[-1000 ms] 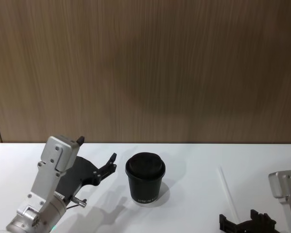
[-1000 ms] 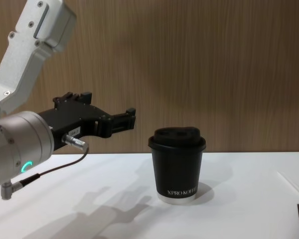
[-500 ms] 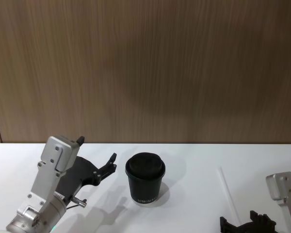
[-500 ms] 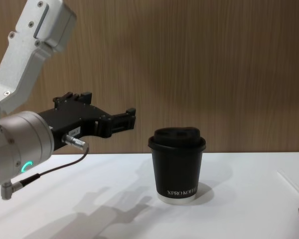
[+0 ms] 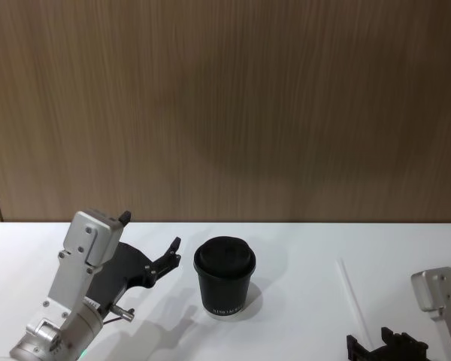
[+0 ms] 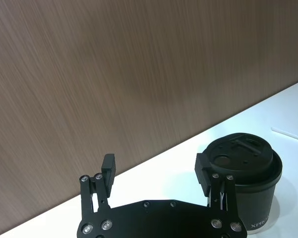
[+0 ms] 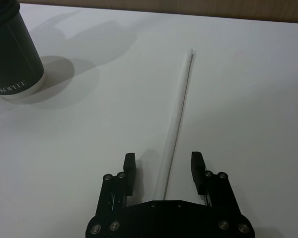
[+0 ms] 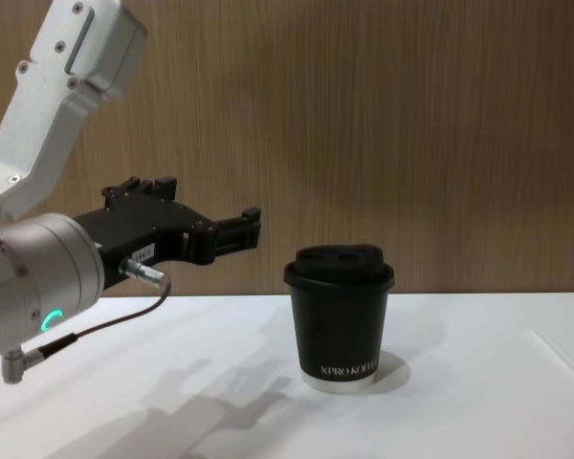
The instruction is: Pick up the straw with one hand, pass it to the other hand, and insert it into the cup.
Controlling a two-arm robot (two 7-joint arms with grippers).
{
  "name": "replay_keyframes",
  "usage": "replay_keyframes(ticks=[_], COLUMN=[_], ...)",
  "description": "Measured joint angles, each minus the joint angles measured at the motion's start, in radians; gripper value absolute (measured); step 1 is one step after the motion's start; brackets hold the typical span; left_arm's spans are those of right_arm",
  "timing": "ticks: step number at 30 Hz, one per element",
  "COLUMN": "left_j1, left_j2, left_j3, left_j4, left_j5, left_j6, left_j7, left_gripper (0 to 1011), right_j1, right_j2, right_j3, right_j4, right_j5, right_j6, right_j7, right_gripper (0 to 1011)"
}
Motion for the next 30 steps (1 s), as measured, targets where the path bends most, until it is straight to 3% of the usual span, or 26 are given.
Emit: replay_keyframes(ticks=[30], left_j1=[0.000], left_j2=[0.000], left_j3=[0.000], left_j4=[0.000], left_j5=[0.000], left_j6=[0.000], left_j7=[0.000], left_gripper=[1003], right_j1=[-0.001], right_j2=[0.003], right_j3=[-0.002], right_j4=[0.000], right_j5=[-0.004], right_j6=[0.002], right_j7=[0.006], right_gripper=[487])
